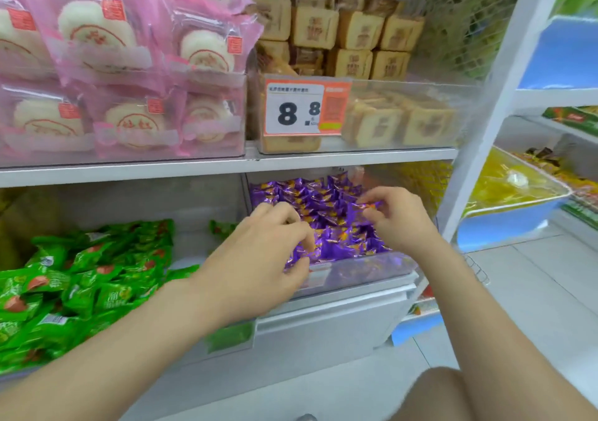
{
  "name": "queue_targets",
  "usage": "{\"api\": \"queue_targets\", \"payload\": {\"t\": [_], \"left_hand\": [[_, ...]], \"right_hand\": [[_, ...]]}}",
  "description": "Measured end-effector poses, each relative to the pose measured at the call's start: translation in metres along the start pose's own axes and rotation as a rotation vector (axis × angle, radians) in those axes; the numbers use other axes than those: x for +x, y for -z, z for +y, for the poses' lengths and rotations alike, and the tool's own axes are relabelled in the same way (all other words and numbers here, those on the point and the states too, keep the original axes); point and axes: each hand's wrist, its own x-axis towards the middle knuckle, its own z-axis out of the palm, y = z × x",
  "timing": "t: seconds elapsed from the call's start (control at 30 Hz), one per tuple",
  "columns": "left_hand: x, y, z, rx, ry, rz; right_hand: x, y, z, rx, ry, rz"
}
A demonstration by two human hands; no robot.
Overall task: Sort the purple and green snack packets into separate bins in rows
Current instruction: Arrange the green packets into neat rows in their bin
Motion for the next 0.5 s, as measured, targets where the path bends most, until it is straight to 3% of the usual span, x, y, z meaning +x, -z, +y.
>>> {"api": "queue_targets", "payload": {"t": [0.1, 0.2, 0.5], "left_hand": [[0.028, -0.02, 0.014, 0.239, 0.01, -0.258], [0.043, -0.035, 0.021, 0.343, 0.049, -0.38], [0.041, -0.057, 0.027, 0.325, 0.137, -0.352]], "right_hand": [[0.008, -0.01, 0.034, -0.037, -0.051, 0.026], [0.016, -0.024, 0.051, -0.081, -0.038, -0.01], [0.032, -0.048, 0.054, -0.144, -0.003, -0.085]]}}
